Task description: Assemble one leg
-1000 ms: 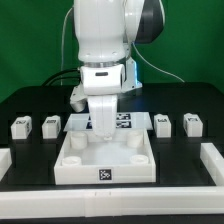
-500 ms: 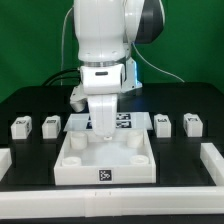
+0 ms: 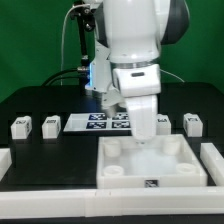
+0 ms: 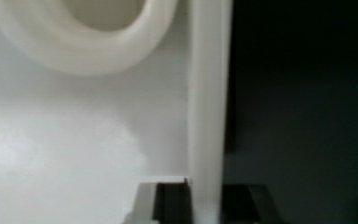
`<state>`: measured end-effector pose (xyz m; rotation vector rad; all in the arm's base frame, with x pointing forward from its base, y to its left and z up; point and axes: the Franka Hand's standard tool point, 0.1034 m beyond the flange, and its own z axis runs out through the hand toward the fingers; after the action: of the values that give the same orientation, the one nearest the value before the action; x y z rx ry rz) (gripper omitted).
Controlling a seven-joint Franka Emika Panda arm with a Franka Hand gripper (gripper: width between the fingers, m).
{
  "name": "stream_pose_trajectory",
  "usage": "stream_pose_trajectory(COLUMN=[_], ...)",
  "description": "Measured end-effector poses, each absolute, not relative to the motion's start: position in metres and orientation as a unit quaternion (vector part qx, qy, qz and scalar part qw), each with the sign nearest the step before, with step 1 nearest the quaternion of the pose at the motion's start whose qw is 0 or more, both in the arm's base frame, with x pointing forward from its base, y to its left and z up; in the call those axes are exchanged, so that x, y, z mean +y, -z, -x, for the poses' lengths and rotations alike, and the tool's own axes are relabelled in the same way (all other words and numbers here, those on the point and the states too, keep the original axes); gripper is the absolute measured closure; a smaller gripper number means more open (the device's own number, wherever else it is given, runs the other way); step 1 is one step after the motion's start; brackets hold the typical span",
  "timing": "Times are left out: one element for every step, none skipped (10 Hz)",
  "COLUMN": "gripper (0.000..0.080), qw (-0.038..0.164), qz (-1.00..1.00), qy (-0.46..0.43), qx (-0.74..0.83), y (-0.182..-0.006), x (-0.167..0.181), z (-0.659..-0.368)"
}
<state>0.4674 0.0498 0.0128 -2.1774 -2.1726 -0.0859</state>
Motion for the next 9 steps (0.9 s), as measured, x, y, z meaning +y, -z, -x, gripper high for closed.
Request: stream_pose_trajectory(gripper=[0.0739,0.0739,0.0739,0.0739,0.0739,0.0739,0.0739,0.0739,0.0739], qw=[0.033,0.036,0.036,0.036,0.038,0.037,0.037,0.037,0.037], qz=[0.714,0.722,0.725,0.726,0.726,0.726,0.726,0.725,0.725], qy=[0.033,0.03,0.03,0.03,0.028,0.029,0.029,0.029,0.029], qx=[-0.699,-0.69,-0.687,-0.686,-0.686,-0.686,-0.686,-0.687,-0.687], y=[-0.013,-0.014,-0.014,-0.013,-0.013,-0.013,-0.013,-0.013,-0.013], x=[0.061,0.068,0.067,0.067,0.067,0.067,0.067,0.066,0.066], z=[-0.475,-0.48,-0.484,-0.489,-0.49,-0.49,-0.49,-0.49,-0.49])
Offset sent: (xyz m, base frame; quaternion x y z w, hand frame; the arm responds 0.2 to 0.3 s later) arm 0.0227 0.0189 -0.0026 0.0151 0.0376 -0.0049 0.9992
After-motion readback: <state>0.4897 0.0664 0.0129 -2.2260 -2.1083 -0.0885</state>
